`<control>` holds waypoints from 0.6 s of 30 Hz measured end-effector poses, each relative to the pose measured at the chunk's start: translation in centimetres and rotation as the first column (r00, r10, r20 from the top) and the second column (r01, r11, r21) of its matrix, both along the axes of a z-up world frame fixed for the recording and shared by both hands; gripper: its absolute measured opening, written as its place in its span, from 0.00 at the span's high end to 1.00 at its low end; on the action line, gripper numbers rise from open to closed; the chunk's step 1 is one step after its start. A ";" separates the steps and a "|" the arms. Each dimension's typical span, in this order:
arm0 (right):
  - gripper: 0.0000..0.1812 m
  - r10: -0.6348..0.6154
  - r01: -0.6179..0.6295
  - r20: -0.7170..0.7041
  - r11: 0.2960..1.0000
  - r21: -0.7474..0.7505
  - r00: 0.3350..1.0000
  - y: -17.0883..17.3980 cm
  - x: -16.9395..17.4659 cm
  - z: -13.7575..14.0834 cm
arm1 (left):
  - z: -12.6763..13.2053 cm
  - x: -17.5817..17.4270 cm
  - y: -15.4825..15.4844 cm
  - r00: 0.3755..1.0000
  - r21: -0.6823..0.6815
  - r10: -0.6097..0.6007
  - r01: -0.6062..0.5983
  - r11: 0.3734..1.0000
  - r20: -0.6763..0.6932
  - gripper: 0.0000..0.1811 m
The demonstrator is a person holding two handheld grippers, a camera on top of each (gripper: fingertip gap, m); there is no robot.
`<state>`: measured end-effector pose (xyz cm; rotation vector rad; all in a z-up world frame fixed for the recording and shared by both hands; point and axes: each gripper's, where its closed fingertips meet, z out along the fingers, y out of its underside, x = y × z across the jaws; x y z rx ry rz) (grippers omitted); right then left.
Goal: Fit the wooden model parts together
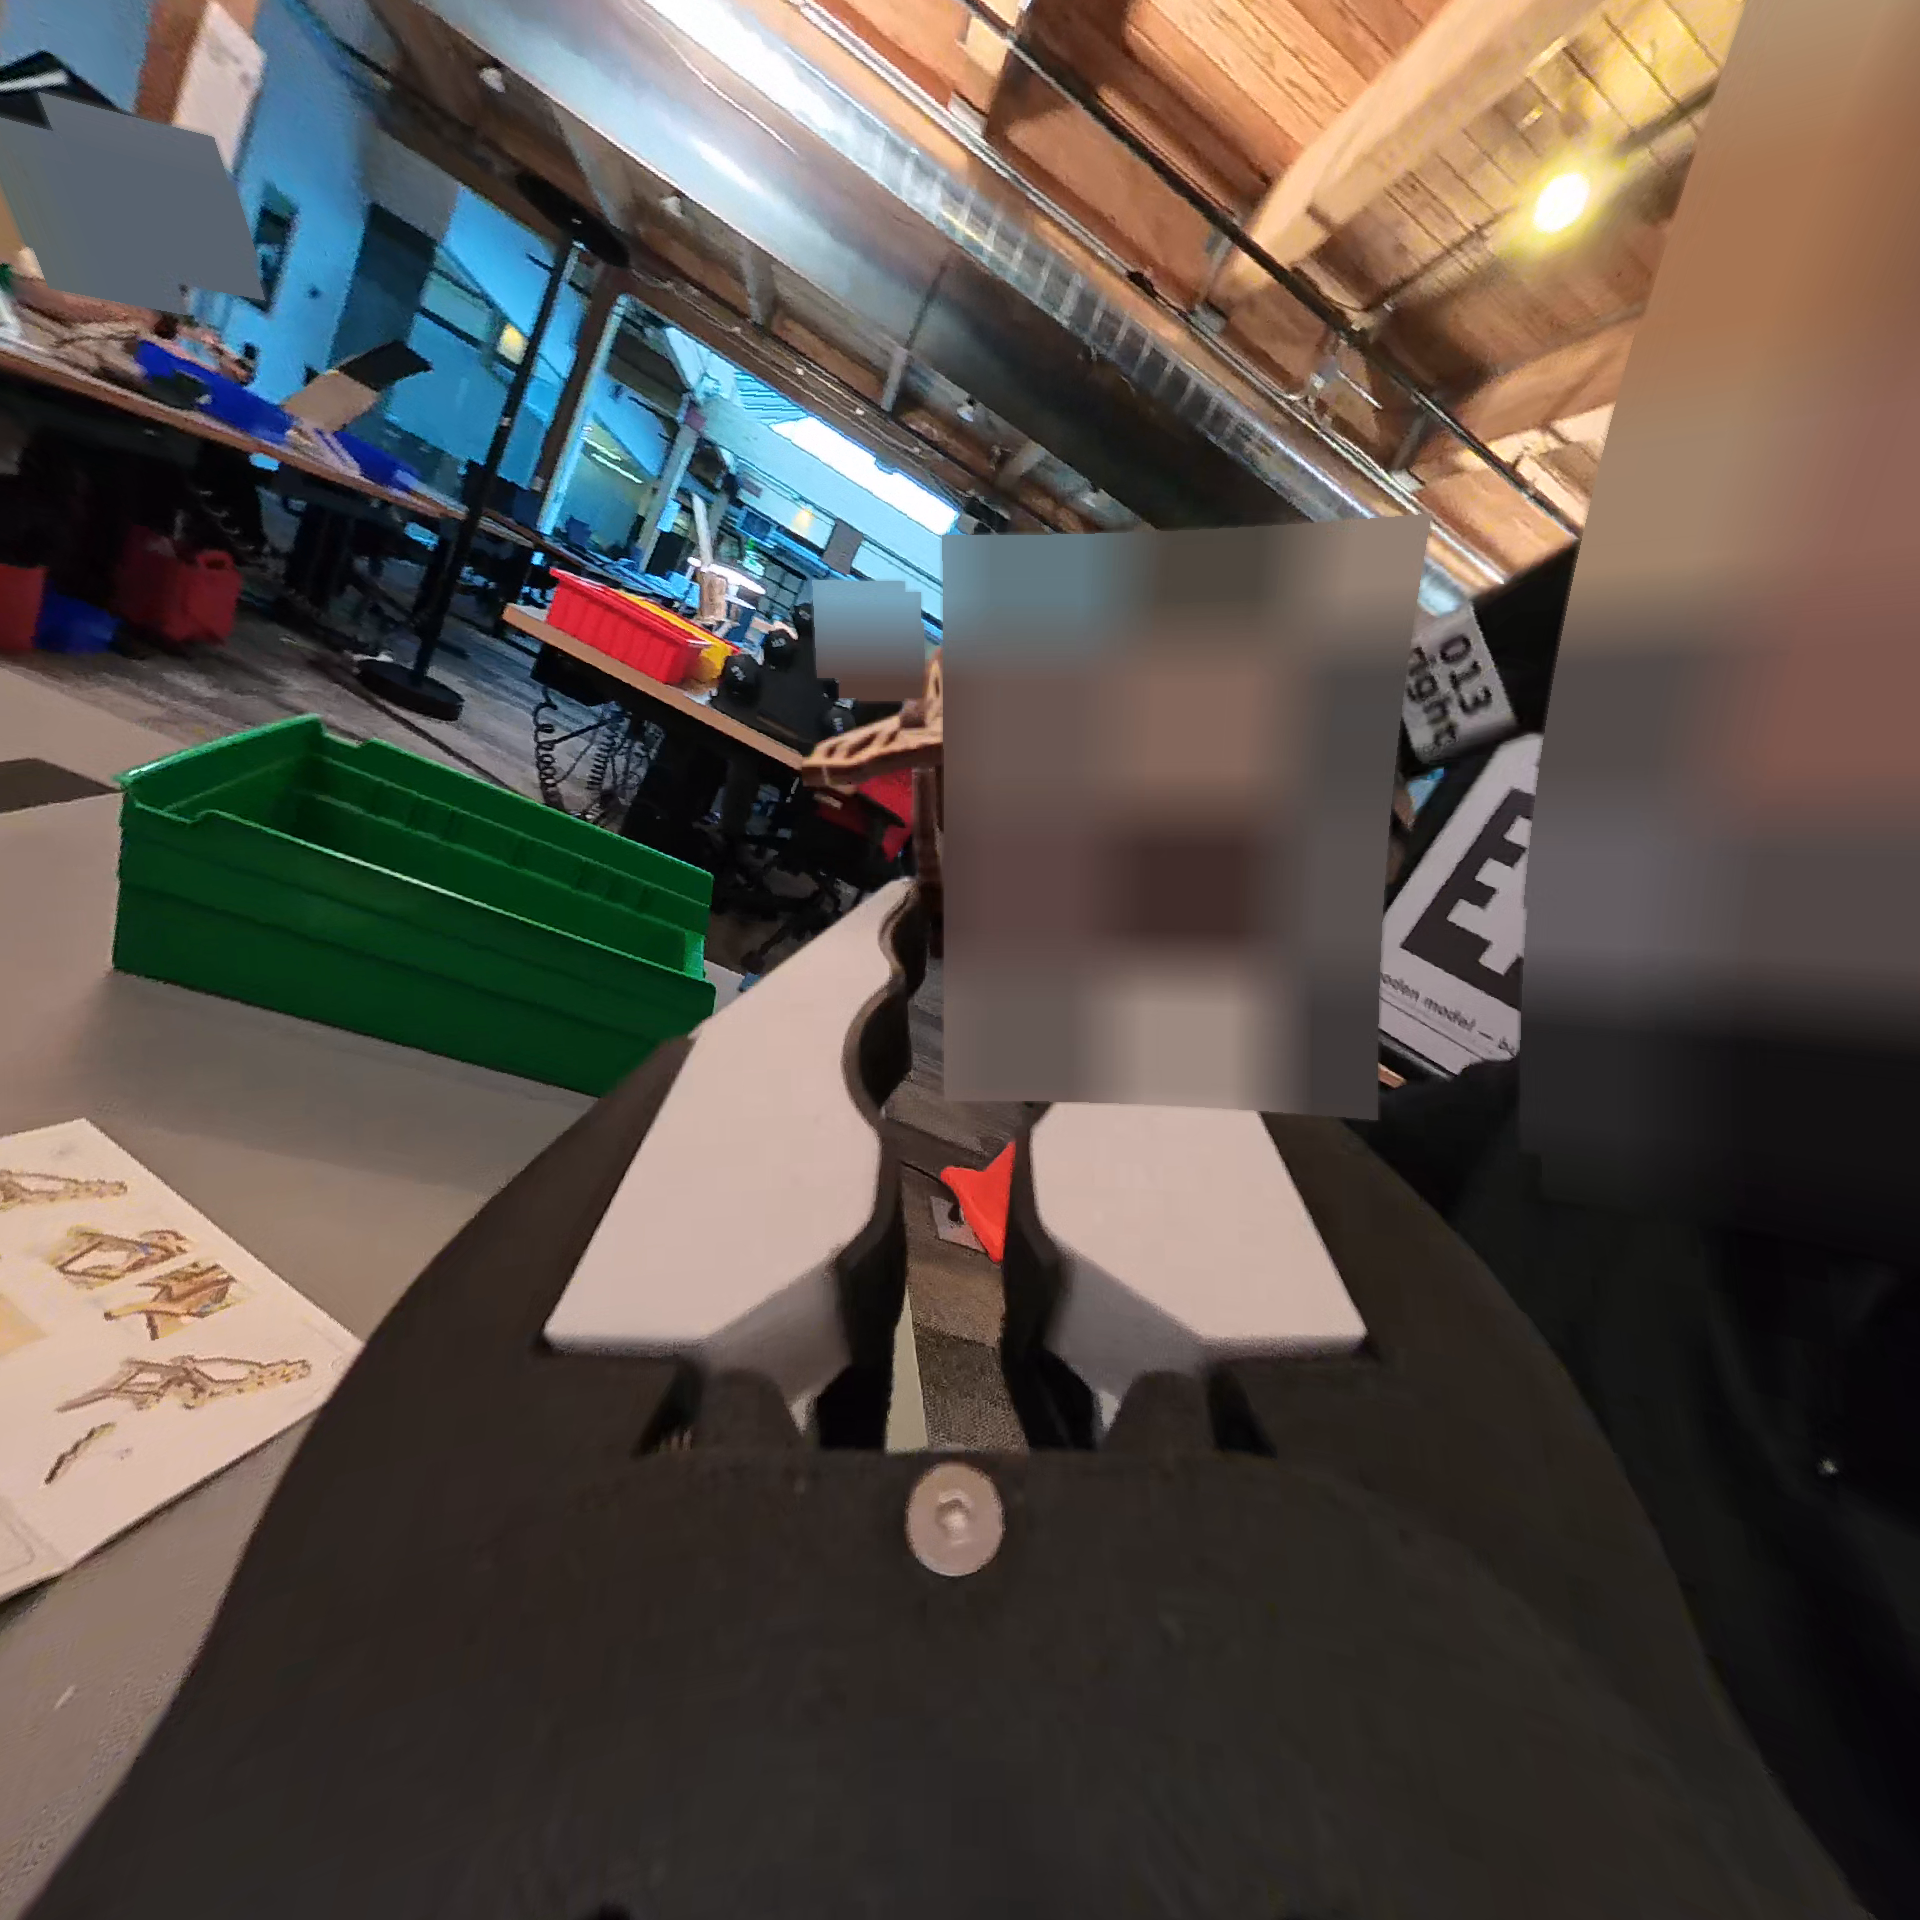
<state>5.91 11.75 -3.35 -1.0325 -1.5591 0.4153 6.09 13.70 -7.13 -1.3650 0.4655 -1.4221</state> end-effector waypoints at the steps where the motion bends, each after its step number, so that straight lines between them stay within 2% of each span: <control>1: 0.96 -0.011 0.011 -0.014 1.000 0.017 1.000 0.1 -0.2 -0.3 | 0.1 0.2 0.0 1.000 -0.003 0.015 -0.015 1.000 -0.004 0.95; 6: 0.95 -0.045 0.049 -0.089 0.998 0.046 0.995 1.2 -0.6 -1.2 | 0.6 1.0 -0.3 0.991 0.036 0.115 -0.113 0.993 -0.068 0.95; 8: 0.97 -0.033 0.041 -0.140 0.998 0.057 0.990 1.1 -0.6 -0.9 | 0.8 1.2 -0.3 0.984 0.051 0.154 -0.150 0.987 -0.094 0.95; 10: 1.00 -0.049 0.067 -0.181 0.993 0.094 0.982 1.2 -0.4 -0.5 | 1.2 1.5 -0.3 0.982 0.050 0.170 -0.166 0.985 -0.077 0.96; 18: 1.00 -0.106 0.144 -0.242 0.979 0.144 0.964 1.8 0.2 0.0 | 1.6 1.9 -0.1 0.972 0.085 0.225 -0.219 0.972 -0.072 0.96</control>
